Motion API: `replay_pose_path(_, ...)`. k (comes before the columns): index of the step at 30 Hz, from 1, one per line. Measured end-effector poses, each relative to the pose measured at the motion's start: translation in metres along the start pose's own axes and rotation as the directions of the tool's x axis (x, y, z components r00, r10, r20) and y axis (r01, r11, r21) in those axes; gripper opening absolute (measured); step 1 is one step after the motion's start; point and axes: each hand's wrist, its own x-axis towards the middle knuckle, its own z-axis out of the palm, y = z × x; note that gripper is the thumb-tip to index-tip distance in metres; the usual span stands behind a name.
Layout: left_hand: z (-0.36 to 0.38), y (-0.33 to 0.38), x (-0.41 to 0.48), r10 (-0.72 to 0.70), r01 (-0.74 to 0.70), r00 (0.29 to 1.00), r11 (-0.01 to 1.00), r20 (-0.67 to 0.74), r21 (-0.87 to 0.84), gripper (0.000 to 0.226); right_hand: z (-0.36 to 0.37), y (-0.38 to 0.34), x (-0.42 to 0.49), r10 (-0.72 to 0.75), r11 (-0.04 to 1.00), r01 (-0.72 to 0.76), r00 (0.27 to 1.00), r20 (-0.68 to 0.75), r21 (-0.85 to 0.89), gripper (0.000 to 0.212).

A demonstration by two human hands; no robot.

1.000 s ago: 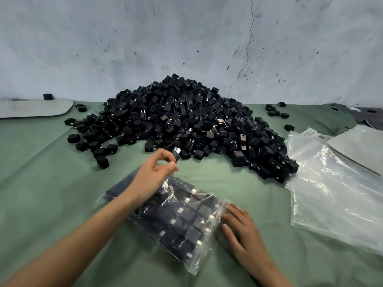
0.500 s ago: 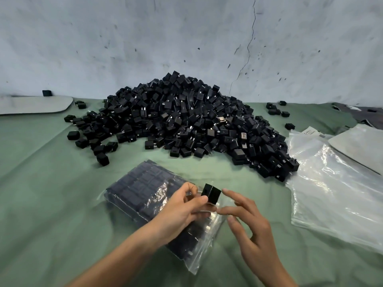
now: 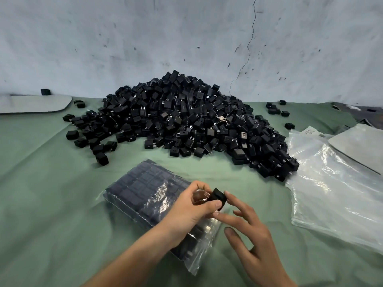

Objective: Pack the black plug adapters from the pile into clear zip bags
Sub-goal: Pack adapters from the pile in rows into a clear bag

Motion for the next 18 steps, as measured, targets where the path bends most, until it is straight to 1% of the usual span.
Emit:
replay_pose_path(3, 0.000, -0.001, -0.001, 0.019, -0.026, 0.998, 0.993, 0.060, 0.115, 0.027, -0.006, 0.001, -0.004, 0.032, 0.997, -0.033, 0.999, 0.005, 0.068, 0.030)
replay_pose_path(5, -0.001, -0.001, -0.003, 0.026, -0.035, 0.996, 0.993, 0.082, 0.116, 0.025, -0.009, 0.003, -0.006, 0.036, 0.997, -0.036, 0.999, 0.011, 0.063, 0.035)
replay_pose_path(7, 0.000, -0.002, -0.004, 0.024, -0.034, 0.996, 0.993, 0.086, 0.111, 0.023, -0.011, 0.004, -0.008, 0.028, 0.998, -0.029, 0.999, 0.021, 0.061, 0.034)
replay_pose_path(9, 0.001, -0.003, -0.005, 0.020, -0.036, 0.995, 0.987, 0.097, 0.159, 0.021, -0.014, 0.007, -0.011, 0.033, 0.997, -0.034, 0.999, 0.028, 0.063, 0.034)
replay_pose_path(11, 0.004, -0.002, -0.005, 0.002, -0.028, 0.994, 0.973, 0.113, 0.230, 0.019, -0.017, 0.012, -0.015, 0.036, 0.999, -0.037, 0.998, 0.043, 0.037, 0.036)
replay_pose_path(12, 0.007, 0.001, -0.006, -0.005, -0.028, 0.993, 0.958, 0.115, 0.286, 0.019, -0.019, 0.015, -0.018, 0.042, 0.999, -0.042, 0.998, 0.051, 0.017, 0.037)
replay_pose_path(13, 0.009, 0.003, -0.006, 0.007, -0.051, 0.993, 0.922, 0.115, 0.383, 0.023, -0.022, 0.020, -0.021, 0.057, 0.998, -0.058, 0.997, 0.054, 0.002, 0.037)
replay_pose_path(14, 0.010, 0.004, -0.007, 0.041, -0.098, 0.992, 0.832, 0.116, 0.546, 0.029, -0.026, 0.025, -0.025, 0.084, 0.996, -0.084, 0.995, 0.050, -0.006, 0.037)
replay_pose_path(15, 0.011, 0.003, -0.007, 0.080, -0.154, 0.988, 0.650, 0.135, 0.744, 0.036, -0.030, 0.030, -0.030, 0.116, 0.993, -0.116, 0.992, 0.043, -0.013, 0.037)
replay_pose_path(16, 0.012, 0.000, -0.007, 0.111, -0.202, 0.979, 0.402, 0.171, 0.893, 0.043, -0.034, 0.035, -0.034, 0.148, 0.989, -0.147, 0.988, 0.040, -0.023, 0.036)
replay_pose_path(17, 0.012, -0.003, -0.008, 0.136, -0.239, 0.967, 0.180, 0.216, 0.954, 0.048, -0.037, 0.039, -0.039, 0.173, 0.985, -0.171, 0.984, 0.045, -0.038, 0.036)
replay_pose_path(18, 0.013, -0.008, -0.008, 0.142, -0.257, 0.958, 0.052, 0.248, 0.965, 0.049, -0.038, 0.041, -0.043, 0.189, 0.981, -0.186, 0.980, 0.062, -0.054, 0.037)
